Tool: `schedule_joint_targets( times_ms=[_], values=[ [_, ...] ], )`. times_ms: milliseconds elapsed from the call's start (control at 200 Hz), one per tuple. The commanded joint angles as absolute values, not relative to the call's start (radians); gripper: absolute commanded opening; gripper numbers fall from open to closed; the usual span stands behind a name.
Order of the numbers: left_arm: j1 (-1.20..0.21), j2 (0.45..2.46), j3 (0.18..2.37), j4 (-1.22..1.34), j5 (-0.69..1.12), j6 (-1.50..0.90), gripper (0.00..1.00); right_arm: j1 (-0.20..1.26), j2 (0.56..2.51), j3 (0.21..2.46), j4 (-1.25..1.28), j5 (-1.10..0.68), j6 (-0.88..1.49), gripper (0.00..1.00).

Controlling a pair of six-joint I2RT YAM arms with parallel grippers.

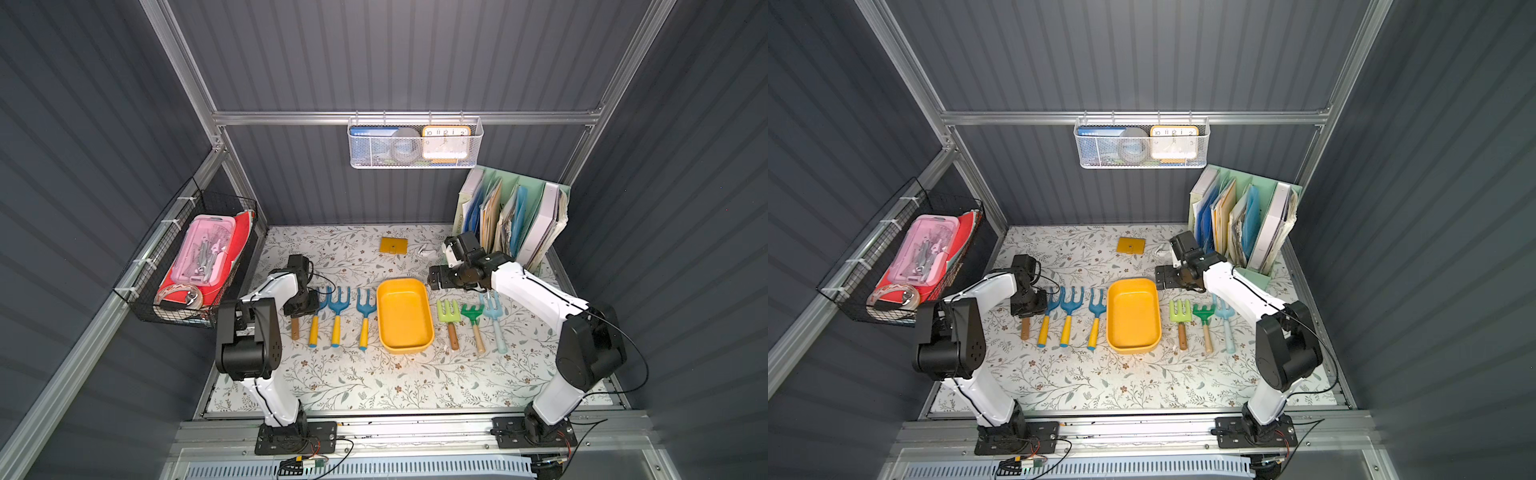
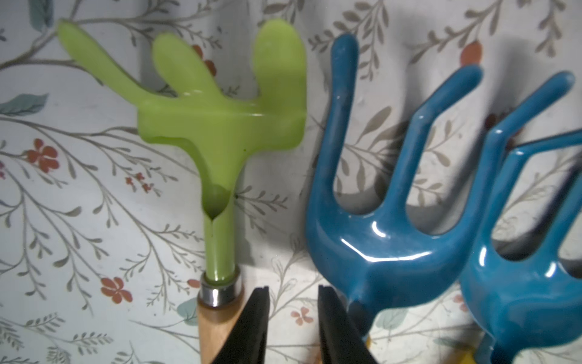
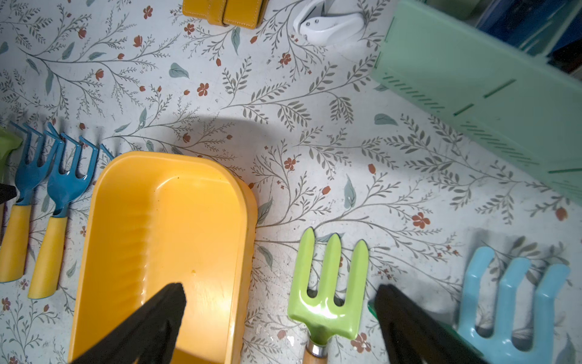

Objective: Take the hand rake out of the storage box
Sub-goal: Place the rake at the center of the board, then reset both arms

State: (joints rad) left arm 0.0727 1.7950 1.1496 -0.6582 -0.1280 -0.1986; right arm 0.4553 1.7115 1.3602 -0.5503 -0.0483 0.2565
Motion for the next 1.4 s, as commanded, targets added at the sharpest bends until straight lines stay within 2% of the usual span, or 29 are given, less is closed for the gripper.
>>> schedule_joint_targets(
  times_ms=[0,515,915,1226,1396],
  values=[
    [0.077,1.818,1.148,-0.699,-0.177,-0.212,0.32,0.472,1.728,1.392,-0.578,-0.031,0.253,0.99],
    [0.077,1.803,1.163,-0.715,-0.184,-0.197,0.32,0.480,1.735,1.407,-0.589,-0.021,0.250,0.99],
    [0.077,1.628,1.257,-0.636,-0.016,-0.193,0.35,0.480,1.706,1.400,-0.596,0.014,0.235,0.99],
    [0.070,1.514,1.192,-0.373,0.140,-0.201,0.39,0.468,1.626,1.343,-0.551,0.121,0.220,0.99],
    [0.045,1.444,1.114,-0.229,0.092,-0.198,0.40,0.423,1.576,1.300,-0.525,0.130,0.207,0.99]
  ],
)
